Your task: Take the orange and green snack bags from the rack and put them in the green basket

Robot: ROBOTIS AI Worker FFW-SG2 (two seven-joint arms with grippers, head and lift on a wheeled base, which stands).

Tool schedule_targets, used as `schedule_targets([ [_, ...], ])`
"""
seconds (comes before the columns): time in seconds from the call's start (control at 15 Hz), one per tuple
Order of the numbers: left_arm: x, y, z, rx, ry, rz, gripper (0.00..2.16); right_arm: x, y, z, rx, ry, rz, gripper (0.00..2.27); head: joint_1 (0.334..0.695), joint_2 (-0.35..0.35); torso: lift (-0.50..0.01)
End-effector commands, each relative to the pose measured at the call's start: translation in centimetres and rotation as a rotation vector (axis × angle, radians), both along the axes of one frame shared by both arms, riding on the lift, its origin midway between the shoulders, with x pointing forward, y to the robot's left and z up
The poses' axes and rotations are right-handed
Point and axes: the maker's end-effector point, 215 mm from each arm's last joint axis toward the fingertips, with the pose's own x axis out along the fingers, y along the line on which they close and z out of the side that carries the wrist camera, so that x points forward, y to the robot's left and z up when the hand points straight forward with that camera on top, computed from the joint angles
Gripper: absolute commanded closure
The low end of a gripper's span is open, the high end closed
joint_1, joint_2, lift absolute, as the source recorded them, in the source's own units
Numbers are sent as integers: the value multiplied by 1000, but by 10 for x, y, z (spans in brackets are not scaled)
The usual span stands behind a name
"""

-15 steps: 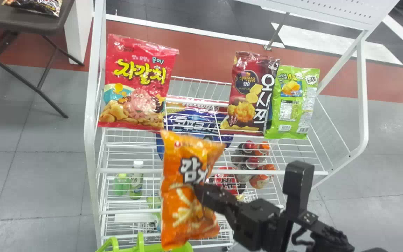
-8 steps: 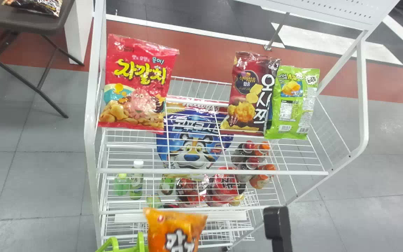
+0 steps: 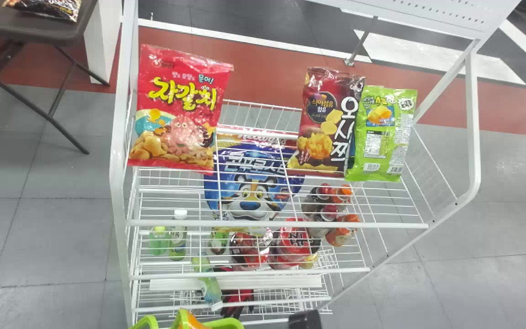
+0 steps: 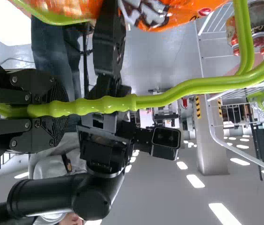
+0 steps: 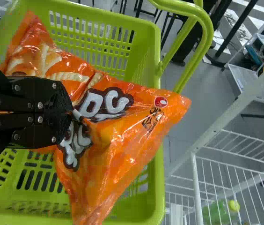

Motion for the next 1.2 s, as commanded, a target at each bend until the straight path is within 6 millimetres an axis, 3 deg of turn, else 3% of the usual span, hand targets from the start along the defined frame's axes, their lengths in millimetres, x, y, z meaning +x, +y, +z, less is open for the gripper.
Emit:
schedule_targets([
  [0.0, -2, 0, 2, -5, -10, 4, 2148, -2, 24, -8, -3, -9, 47, 2243, 695, -350, 0],
  [0.2, -4, 1, 4, -11, -16, 8, 2148, -31, 35, -24, -40, 49, 116, 2243, 695, -350, 0],
  [0.33, -4, 1, 5, -12, -18, 6, 2148, -56, 25, -35, -116, 121, 154, 2115, 695, -350, 0],
  [0.4, -6, 1, 5, -13, -13, 6, 2148, -85, 12, -36, -171, 225, 198, 1578, 695, -350, 0],
  [0.47, -6, 1, 5, -14, -17, 7, 2148, -110, 1, -32, -214, 311, 238, 549, 695, -350, 0],
  [0.53, -6, 1, 4, -14, -20, 8, 2148, -112, -4, -28, -234, 308, 243, -2, 695, -350, 0],
  [0.73, -3, 3, 5, -18, -29, 14, 2148, -59, -13, -16, -246, 117, 138, 60, 695, -350, 0],
  [0.93, -5, 3, 5, -20, -28, 15, 2148, -3, -39, -2, -279, -29, 34, 63, 695, -350, 0],
  [1.13, -5, 5, 5, -19, -28, 18, 2148, 59, -61, 31, -267, -196, -89, 66, 695, -350, 0],
])
